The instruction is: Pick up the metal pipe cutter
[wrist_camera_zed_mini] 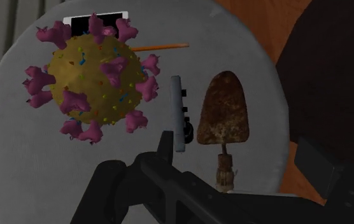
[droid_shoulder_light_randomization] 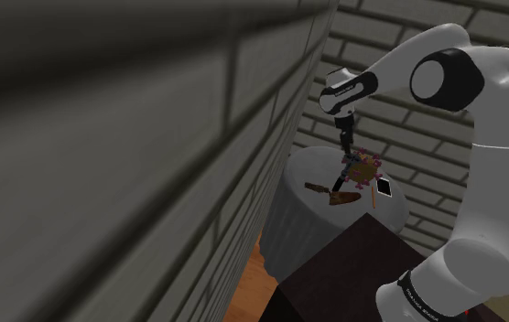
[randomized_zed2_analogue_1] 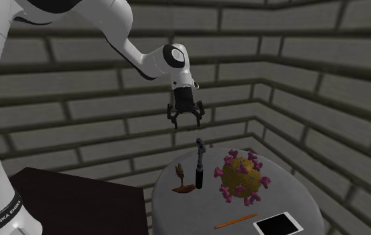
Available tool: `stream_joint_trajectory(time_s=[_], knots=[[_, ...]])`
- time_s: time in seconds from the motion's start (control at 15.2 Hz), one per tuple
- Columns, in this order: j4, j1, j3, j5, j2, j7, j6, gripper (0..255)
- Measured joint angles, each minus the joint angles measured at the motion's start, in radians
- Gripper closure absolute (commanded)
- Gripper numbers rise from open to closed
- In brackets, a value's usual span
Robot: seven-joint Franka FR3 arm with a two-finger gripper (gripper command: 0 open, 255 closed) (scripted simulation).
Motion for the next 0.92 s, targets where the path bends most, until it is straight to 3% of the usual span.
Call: stream_joint_trajectory(time_s=[0.33, 0.79, 0.86, 0.92], knots=[[0.157, -0.040, -0.004, -0.020, 0.175, -0.064, -0.020, 0], [0.169, -0.049, 0.003, -0.017, 0.242, -0.048, 0.027, 0], [0.168, -0.050, 0.003, -0.017, 0.246, -0.048, 0.031, 255], [0.167, -0.050, 0.003, -0.017, 0.247, -0.047, 0.034, 255]])
